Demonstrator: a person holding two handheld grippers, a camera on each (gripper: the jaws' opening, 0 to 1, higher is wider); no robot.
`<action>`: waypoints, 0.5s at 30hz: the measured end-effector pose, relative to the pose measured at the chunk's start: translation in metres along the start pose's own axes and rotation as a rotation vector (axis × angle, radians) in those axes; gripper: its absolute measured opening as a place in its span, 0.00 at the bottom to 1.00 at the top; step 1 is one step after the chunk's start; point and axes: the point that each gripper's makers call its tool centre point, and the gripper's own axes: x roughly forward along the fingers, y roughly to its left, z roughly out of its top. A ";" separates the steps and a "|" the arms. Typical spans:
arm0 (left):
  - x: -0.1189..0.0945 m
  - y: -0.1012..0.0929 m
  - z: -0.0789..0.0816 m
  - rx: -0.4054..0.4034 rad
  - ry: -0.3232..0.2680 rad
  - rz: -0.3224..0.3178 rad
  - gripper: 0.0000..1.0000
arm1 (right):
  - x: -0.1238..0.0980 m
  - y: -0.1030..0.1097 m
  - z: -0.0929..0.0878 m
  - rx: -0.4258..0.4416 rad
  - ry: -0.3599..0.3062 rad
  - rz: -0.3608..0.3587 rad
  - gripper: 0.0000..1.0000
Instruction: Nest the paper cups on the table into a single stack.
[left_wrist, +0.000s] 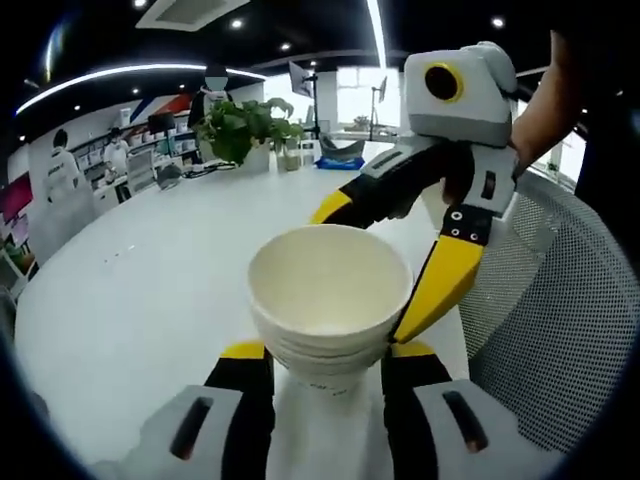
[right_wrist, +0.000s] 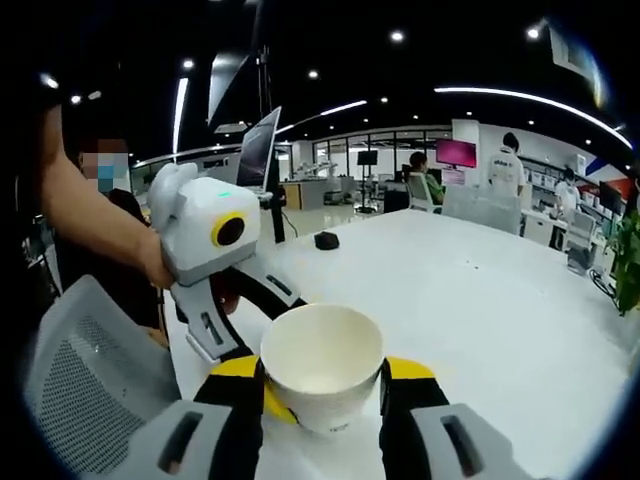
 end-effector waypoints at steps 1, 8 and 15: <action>-0.001 0.000 0.001 0.002 -0.001 0.001 0.40 | 0.000 0.000 0.001 -0.001 -0.002 0.001 0.45; -0.007 0.002 0.008 0.010 -0.001 0.012 0.40 | 0.001 -0.003 0.008 0.000 -0.010 0.012 0.45; -0.007 0.015 0.013 0.009 -0.007 0.023 0.39 | 0.005 -0.009 0.019 -0.011 -0.009 0.021 0.45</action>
